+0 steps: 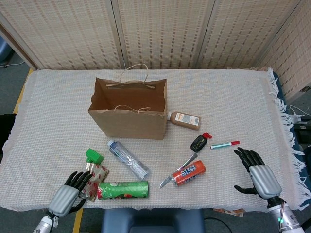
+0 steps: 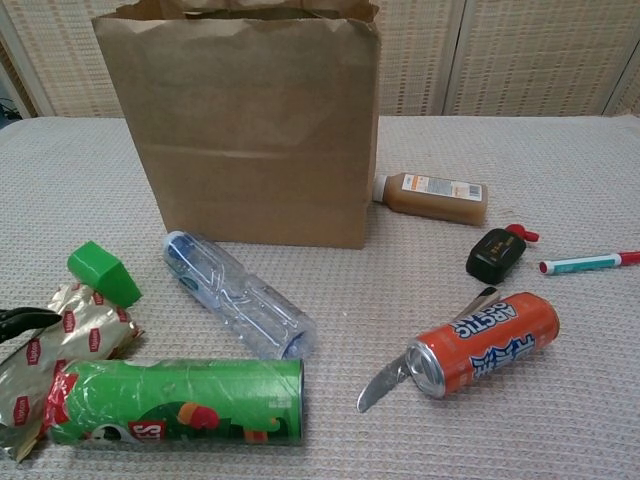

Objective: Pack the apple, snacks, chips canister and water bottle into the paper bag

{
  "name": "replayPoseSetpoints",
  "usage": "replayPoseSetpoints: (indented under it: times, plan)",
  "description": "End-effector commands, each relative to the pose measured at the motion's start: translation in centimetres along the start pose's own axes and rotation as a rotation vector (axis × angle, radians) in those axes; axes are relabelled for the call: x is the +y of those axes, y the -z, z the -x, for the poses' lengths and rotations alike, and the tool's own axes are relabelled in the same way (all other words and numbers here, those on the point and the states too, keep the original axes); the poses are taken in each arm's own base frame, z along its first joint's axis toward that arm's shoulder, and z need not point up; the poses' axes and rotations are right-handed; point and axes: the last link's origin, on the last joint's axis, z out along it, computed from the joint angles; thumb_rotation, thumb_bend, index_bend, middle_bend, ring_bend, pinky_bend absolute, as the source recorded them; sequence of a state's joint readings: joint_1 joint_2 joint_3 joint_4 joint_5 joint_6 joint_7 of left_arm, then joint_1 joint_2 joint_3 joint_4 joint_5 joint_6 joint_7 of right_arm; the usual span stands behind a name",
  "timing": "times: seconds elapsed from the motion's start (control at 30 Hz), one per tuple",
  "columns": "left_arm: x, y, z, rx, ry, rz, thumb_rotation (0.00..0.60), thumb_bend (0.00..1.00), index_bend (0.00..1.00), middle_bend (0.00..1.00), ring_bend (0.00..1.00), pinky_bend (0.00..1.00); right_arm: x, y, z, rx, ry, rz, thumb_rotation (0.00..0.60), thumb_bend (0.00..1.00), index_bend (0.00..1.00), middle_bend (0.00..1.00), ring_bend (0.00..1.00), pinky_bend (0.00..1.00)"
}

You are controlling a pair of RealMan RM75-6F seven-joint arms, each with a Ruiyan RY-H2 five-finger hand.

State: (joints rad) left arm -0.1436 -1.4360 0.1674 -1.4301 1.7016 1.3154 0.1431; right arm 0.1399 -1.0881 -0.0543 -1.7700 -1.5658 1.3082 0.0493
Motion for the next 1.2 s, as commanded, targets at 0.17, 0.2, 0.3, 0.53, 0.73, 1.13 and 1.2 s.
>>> replayPoseSetpoints:
  times: [0.17, 0.2, 0.3, 0.53, 0.73, 1.13, 1.2]
  plan:
    - [0.0, -1.2, 0.2, -0.013, -0.007, -0.006, 0.600, 0.36, 0.00, 0.00, 0.00, 0.01, 0.0, 0.0, 0.1, -0.004, -0.002, 0.002, 0.600, 0.00, 0.00, 0.00, 0.00, 0.00]
    - [-0.1, -1.5, 0.2, -0.012, -0.006, -0.013, 0.600, 0.36, 0.00, 0.00, 0.00, 0.01, 0.0, 0.0, 0.1, -0.005, -0.002, 0.003, 0.600, 0.00, 0.00, 0.00, 0.00, 0.00]
    - [-0.4, -2.4, 0.1, -0.008, 0.001, -0.036, 0.600, 0.37, 0.00, 0.00, 0.00, 0.04, -0.1, 0.0, 0.1, -0.006, -0.003, 0.004, 0.600, 0.00, 0.00, 0.00, 0.00, 0.00]
    - [-1.1, -4.4, 0.2, 0.027, 0.013, -0.080, 0.600, 0.45, 0.29, 0.16, 0.21, 0.43, -0.1, -0.1, 0.1, -0.005, -0.006, 0.006, 0.600, 0.00, 0.00, 0.00, 0.00, 0.00]
    - [-1.6, -5.0, 0.3, 0.053, -0.007, -0.128, 0.600, 0.61, 0.65, 0.57, 0.57, 0.71, -0.1, -0.1, 0.1, -0.008, -0.008, 0.007, 0.600, 0.00, 0.00, 0.00, 0.00, 0.00]
    - [-3.0, -6.6, -6.0, 0.301, 0.146, -0.217, 0.600, 0.67, 0.78, 0.74, 0.71, 0.82, -0.1, -0.1, 0.0, -0.004, -0.010, 0.006, 0.600, 0.00, 0.00, 0.00, 0.00, 0.00]
    - [-3.1, -6.6, -7.2, 0.331, 0.187, -0.233, 0.600, 0.67, 0.78, 0.75, 0.72, 0.82, -0.1, -0.1, 0.0, -0.003, -0.011, 0.006, 0.600, 0.00, 0.00, 0.00, 0.00, 0.00]
